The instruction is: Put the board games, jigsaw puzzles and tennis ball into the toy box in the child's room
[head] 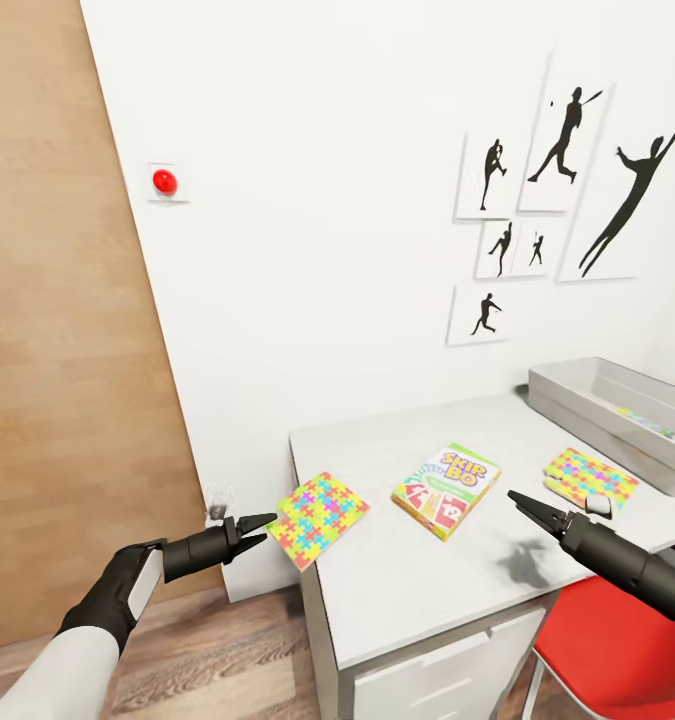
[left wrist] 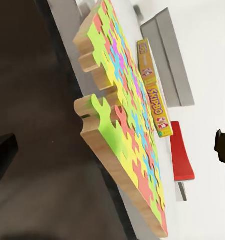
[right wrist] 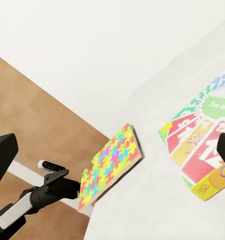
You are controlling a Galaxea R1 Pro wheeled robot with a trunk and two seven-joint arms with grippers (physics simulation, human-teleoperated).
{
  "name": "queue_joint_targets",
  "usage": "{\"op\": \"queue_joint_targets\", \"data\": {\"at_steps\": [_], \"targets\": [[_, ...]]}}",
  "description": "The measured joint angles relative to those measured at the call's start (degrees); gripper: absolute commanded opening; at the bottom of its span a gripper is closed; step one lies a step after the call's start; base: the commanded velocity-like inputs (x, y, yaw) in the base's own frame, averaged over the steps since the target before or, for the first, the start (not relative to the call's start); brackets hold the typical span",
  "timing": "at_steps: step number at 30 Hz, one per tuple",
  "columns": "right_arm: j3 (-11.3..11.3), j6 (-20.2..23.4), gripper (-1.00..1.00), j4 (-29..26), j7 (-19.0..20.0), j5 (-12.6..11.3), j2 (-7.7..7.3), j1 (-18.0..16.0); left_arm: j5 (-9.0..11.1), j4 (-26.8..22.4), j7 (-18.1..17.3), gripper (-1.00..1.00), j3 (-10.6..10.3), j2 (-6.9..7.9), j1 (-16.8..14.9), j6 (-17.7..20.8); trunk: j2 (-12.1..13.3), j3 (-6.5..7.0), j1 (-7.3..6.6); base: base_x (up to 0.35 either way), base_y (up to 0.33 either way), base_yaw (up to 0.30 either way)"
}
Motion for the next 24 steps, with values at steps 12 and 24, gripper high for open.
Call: {"op": "queue_joint_targets", "data": {"at_steps": [12,24], "targets": [[0.0,0.0,1.0,0.01,0.07,-0.02,0.0,0.0,-0.03,-0.01,-0.01,1.0,0.0,-0.01,0.0,0.0,0.0,0.0,0.0,0.0,-0.068,0.0],[0.0,0.0,1.0,0.01,0.08,-0.01,0.0,0.02,-0.03,-0.01,-0.01,1.0,0.02,-0.02,0.0,0.0,0.0,0.0,0.0,0.005,-0.001,0.0]]}}
